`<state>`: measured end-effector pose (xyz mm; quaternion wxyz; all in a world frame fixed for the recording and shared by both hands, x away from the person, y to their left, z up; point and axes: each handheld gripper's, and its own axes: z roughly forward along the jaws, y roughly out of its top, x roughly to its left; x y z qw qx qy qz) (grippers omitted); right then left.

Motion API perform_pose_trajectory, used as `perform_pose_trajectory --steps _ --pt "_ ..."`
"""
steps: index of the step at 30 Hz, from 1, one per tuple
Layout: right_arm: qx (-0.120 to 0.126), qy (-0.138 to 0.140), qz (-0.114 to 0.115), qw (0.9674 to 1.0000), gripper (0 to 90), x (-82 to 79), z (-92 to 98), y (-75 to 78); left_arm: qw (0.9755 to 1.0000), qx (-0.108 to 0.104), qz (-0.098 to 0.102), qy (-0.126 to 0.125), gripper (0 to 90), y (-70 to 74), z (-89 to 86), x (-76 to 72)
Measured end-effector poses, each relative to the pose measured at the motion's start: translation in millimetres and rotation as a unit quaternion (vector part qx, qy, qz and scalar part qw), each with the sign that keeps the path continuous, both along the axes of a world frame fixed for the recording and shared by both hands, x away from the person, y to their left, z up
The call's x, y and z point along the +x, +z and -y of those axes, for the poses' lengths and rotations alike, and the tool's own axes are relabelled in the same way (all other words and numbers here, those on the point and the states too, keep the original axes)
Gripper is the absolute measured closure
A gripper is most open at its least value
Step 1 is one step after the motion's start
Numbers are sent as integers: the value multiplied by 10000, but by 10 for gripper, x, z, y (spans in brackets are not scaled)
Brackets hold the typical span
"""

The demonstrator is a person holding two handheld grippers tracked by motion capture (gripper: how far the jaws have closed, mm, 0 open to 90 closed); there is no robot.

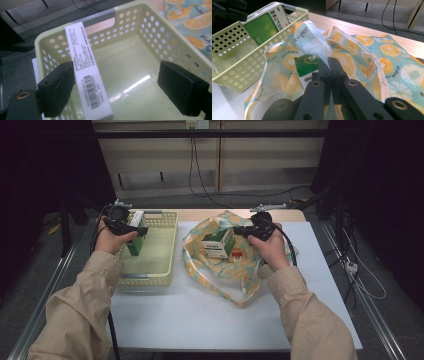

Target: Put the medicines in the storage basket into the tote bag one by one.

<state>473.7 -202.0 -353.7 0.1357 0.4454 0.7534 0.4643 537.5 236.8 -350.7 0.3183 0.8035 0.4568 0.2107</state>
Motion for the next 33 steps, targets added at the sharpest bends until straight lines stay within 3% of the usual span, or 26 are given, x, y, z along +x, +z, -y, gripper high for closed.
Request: perform_pose_trajectory --steps 4,9,13,15,17,18,19,20,22,24,26,30,33 --pt "23 17 -6 10000 900 8 7 -6 9996 213 -85 156 153 -56 0 44" --pt "24 32 -10 10000 900 8 13 -5 9992 180 -38 359 152 -106 -44 88" --pt "53 17 -16 10000 900 15 36 -6 9979 135 -225 586 167 -197 -71 124" --pt "68 2 -7 10000 900 18 45 -4 9971 80 -435 624 325 -234 -64 131" --pt "72 -2 -10 10000 900 20 48 -5 9957 91 -598 696 368 -277 -36 146" --pt "72 -5 -23 10000 900 20 51 -9 9954 157 -615 722 501 -294 -25 146" --pt "72 -5 -23 10000 900 20 51 -9 9951 196 -635 738 501 -312 -17 149" --pt "65 3 -26 10000 900 18 49 -9 9950 131 -627 769 612 -324 -15 148" --pt "48 1 -18 10000 900 19 57 -7 9939 -27 -687 860 625 -319 -7 142" --pt "60 -22 -12 10000 900 20 75 -6 9946 -147 -640 808 627 -265 7 121" --pt "71 -33 -11 10000 900 19 85 -9 9947 -422 -543 767 628 -171 20 82" --pt "74 -74 -25 9999 900 29 119 -21 9970 -564 -407 347 629 126 58 -27" --pt "79 -113 -36 9999 900 45 140 -30 9966 -772 -297 -26 629 369 95 -146"
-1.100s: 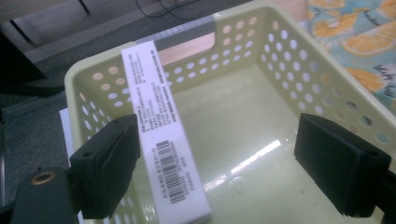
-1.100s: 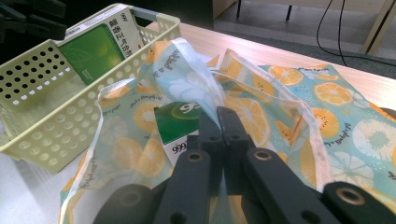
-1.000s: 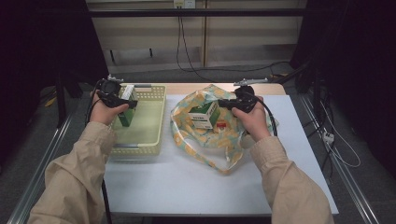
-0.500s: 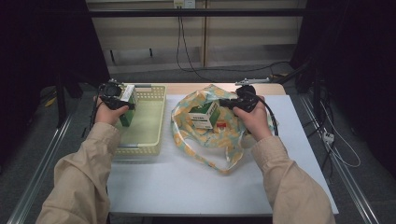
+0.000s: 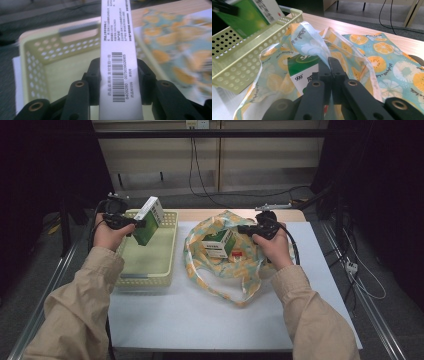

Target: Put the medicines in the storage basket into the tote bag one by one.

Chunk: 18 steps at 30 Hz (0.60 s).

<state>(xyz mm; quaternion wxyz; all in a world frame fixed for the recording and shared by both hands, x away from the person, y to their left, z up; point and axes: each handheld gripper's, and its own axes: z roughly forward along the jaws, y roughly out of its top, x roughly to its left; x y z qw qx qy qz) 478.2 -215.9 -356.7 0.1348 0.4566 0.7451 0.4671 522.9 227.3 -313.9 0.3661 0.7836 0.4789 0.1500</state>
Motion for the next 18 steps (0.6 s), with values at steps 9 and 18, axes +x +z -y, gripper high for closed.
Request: perform_pose_trajectory --steps 9,18 --pt "21 -68 14 10000 900 12 11 -10 9886 -83 267 -1480 628 452 473 -427" --pt "4 -88 104 9999 900 -12 10 66 9701 -22 120 -2424 628 339 1110 -638"
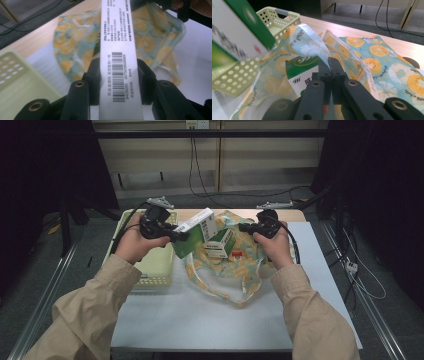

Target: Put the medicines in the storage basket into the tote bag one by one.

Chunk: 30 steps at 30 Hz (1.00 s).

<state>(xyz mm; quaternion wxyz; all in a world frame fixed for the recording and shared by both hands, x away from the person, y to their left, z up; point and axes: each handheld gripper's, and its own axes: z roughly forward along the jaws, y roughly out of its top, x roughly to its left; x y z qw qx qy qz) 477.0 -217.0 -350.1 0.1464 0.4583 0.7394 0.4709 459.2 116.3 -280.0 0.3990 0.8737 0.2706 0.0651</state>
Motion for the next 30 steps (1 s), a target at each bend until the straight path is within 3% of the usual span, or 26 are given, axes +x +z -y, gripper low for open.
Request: perform_pose_trajectory --steps 8,13,14,18,21,23,30 --pt "65 -37 107 9999 900 -20 24 92 9989 2 -266 -396 628 -281 456 -30" --pt "61 -35 148 9999 900 -38 11 136 9969 286 -363 -634 628 -467 710 -17" --pt "75 -42 163 9998 900 -39 10 147 9972 204 -417 -594 628 -513 759 -13" --pt "65 -11 161 9998 900 -48 -11 170 9973 319 -418 -515 627 -667 954 57" --pt "30 -13 150 9999 900 -55 -19 170 9981 112 -523 -309 627 -760 1061 149" --pt "21 -21 157 9999 900 -59 -18 170 9982 14 -558 -213 627 -794 1121 194" --pt "33 -53 156 9999 900 -54 5 167 9988 -10 -497 -23 626 -852 1288 287"
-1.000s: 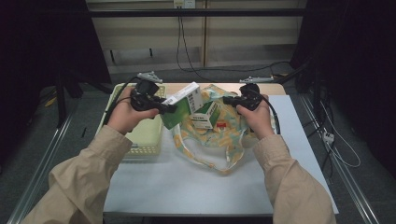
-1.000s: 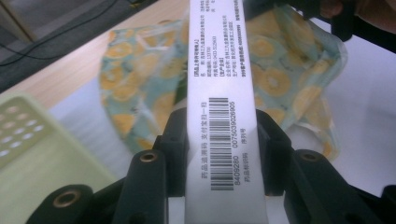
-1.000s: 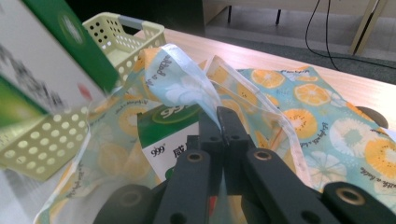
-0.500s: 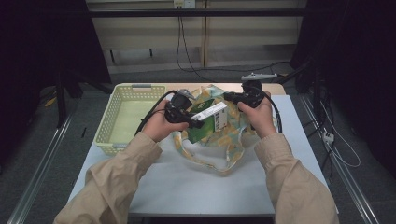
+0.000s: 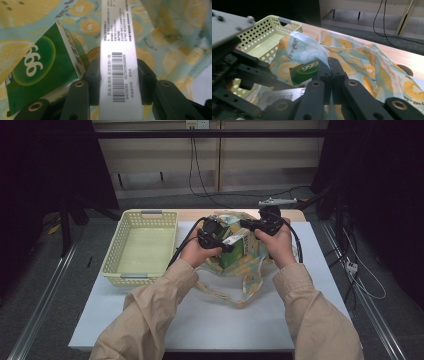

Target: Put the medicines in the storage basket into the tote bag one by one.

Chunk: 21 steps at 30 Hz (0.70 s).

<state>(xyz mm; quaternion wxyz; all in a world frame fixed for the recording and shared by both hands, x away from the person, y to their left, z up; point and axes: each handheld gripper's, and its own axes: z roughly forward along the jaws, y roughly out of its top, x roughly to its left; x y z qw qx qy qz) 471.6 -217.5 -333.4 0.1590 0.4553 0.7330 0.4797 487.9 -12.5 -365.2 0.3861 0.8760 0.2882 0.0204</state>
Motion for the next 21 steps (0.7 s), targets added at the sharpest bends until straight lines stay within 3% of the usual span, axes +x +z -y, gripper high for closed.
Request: perform_pose_trajectory --steps 6,11,13,14,15,19,21 --pt "-16 -100 15 9999 900 10 20 -5 9976 -434 188 495 621 -3 84 101" --pt "-35 -149 21 9999 900 20 34 -6 9980 -300 254 501 620 -116 176 147" --pt "-50 -178 -7 9998 900 20 33 -12 9968 -434 347 577 614 -149 194 141" --pt "-68 -189 4 9998 900 19 34 -15 9962 -410 415 651 577 -147 198 130" --pt "-42 -195 -26 9998 900 18 39 -29 9955 -383 482 717 337 -139 203 114" --pt "-38 -122 -60 9999 900 8 27 -66 9975 -248 485 441 273 -39 98 16" --pt "-36 -89 -81 9999 900 0 12 -83 9975 -274 481 442 237 12 -7 -43"
